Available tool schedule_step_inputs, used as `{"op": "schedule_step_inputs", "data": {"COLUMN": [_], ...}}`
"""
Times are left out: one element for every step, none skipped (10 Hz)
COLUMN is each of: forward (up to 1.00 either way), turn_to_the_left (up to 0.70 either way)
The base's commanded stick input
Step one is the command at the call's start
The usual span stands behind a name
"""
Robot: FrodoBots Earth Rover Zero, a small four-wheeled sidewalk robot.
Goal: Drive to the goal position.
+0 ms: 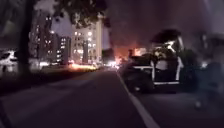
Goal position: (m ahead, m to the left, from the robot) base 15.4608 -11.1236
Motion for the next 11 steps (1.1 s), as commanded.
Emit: {"op": "schedule_step_inputs", "data": {"forward": [0.45, 0.45, 0.45, 0.45, 0.45, 0.45, 0.45, 0.45, 0.45, 0.45, 0.45], "turn_to_the_left": [0.0, 0.0, 0.0, 0.0, 0.04, 0.14, 0.27, 0.27, 0.23, 0.0, 0.0]}}
